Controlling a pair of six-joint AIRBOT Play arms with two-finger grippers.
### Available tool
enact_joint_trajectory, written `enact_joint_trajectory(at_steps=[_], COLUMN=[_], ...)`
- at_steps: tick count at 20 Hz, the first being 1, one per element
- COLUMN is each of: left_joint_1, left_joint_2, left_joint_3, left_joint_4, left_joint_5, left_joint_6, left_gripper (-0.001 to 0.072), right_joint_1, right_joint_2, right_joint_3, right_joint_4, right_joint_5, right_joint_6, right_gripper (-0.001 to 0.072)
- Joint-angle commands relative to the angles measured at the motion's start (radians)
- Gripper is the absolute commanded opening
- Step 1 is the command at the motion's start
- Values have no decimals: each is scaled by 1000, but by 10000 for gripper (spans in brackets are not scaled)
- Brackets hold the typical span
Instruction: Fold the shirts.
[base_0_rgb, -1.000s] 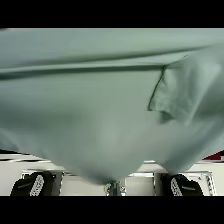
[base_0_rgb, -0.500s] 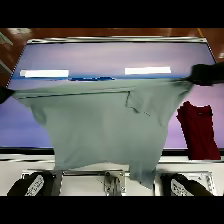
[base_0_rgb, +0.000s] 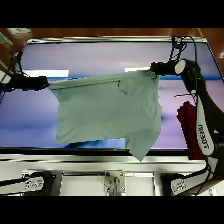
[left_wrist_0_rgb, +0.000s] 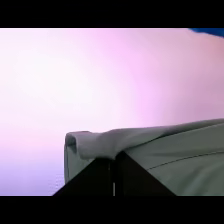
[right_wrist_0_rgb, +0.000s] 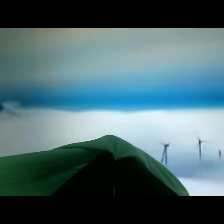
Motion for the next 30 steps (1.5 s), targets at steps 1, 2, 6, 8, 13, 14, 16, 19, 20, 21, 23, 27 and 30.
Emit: enact_joint_trajectory(at_steps=[1,2,6,8,13,14,16,19,20,21,23,27,30], left_joint_1=[-48,-54,-59,-51,-44,-44,-44,-42,-42,-41,-33,75,200], left_joint_2=[-119,-144,-196,-190,-193,-195,-205,-238,-241,-241,-239,-193,-37], left_joint_3=[17,16,16,28,74,68,56,57,57,60,90,131,-71], left_joint_4=[-8,-8,-26,-25,4,15,41,42,41,40,42,145,87], left_joint_5=[215,214,126,16,-486,-519,-521,-509,-494,-490,-522,-773,-771], left_joint_6=[-14,-34,-50,-50,-21,-21,-70,-105,-126,-134,-134,-86,-30], left_gripper=[36,36,37,37,36,36,36,36,37,68,499,665,666], right_joint_1=[10,10,6,-3,-34,-34,-33,-33,-33,-33,-34,-47,-205], right_joint_2=[-100,-118,-143,-113,-6,-13,-35,-65,-65,-62,-54,27,95], right_joint_3=[-1,-1,-1,-1,-2,-5,-42,-72,-72,-66,-34,30,-32], right_joint_4=[9,9,2,8,-40,-61,-54,-51,-39,-17,-15,-361,-176], right_joint_5=[-266,-256,-118,-18,571,649,683,668,661,659,694,968,1048], right_joint_6=[7,7,6,7,8,11,28,57,59,58,23,-77,-70], right_gripper=[62,62,63,63,62,62,62,63,64,189,682,681,612])
